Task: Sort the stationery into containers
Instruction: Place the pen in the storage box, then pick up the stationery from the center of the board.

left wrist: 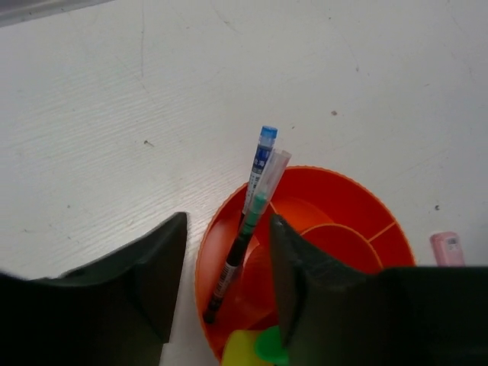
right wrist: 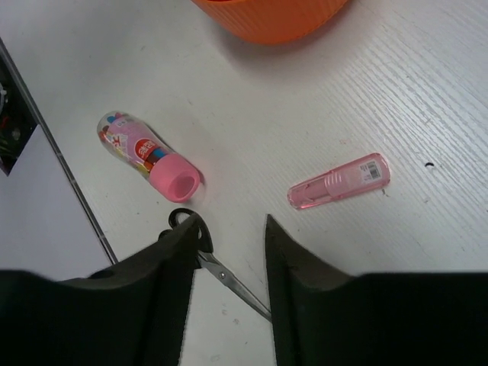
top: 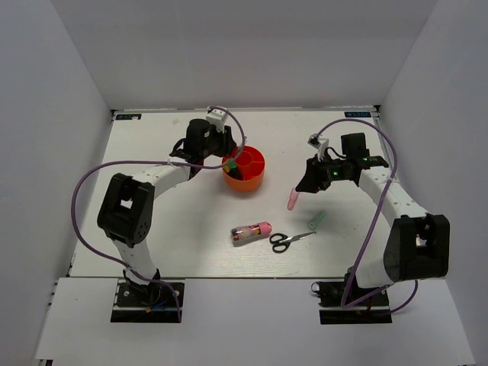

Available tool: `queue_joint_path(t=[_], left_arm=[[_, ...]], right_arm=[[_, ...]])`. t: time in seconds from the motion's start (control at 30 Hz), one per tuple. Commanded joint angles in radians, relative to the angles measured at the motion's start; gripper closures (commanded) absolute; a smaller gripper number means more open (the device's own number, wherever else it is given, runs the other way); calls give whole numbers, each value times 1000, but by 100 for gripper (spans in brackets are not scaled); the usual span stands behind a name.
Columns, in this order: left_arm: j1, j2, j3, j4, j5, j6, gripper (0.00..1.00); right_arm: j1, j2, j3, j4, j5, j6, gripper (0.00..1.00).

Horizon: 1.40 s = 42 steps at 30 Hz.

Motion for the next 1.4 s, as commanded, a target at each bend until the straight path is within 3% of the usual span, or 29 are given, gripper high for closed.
queue_joint_path(t=[0.0, 0.07, 0.1, 0.13, 0.2, 0.23, 0.3, 0.33, 0.43, 0.57, 0.73, 0.97, 1.17, 1.37], left_arm=[[-3, -133, 32, -28, 1, 16, 53], [-3, -217, 7, -40, -24, 16, 77], [-3, -242, 0, -67, -31, 10, 87], [-4, -268, -17, -121, -42, 4, 100], [-3, -399, -54, -239, -53, -37, 100], [-3, -472, -100, -332, -71, -56, 90], [-3, -607, -141, -457, -77, -89, 60], [-4, -641, -224, -532, -79, -100, 47], [-4, -799, -359, -720, -94, -103, 33], [-7, -951, -496, -824, -110, -96, 26], [-4, -1118, -612, -859, -168, -82, 21], [2, -1128, -626, -867, -166, -76, 20], [3, -1122, -625, -876, -153, -71, 20], [2, -1115, -626, -881, -142, -66, 20]], right_arm=[[-8, 14, 14, 2, 48, 46, 63], [-5, 32, 20, 4, 124, 83, 76], [-2, 39, 26, -1, 178, 102, 91], [1, 54, 38, -4, 205, 131, 95], [10, 82, 52, -25, 300, 175, 95], [15, 101, 75, -34, 324, 206, 95], [22, 131, 87, -44, 408, 223, 84], [41, 137, 89, -41, 428, 252, 72], [84, 164, 86, -15, 505, 283, 52], [159, 236, 116, -11, 632, 382, 44], [231, 344, 158, -14, 771, 444, 44], [289, 444, 227, -42, 929, 521, 44], [312, 507, 238, -57, 960, 567, 45], [311, 537, 227, -82, 933, 600, 59]])
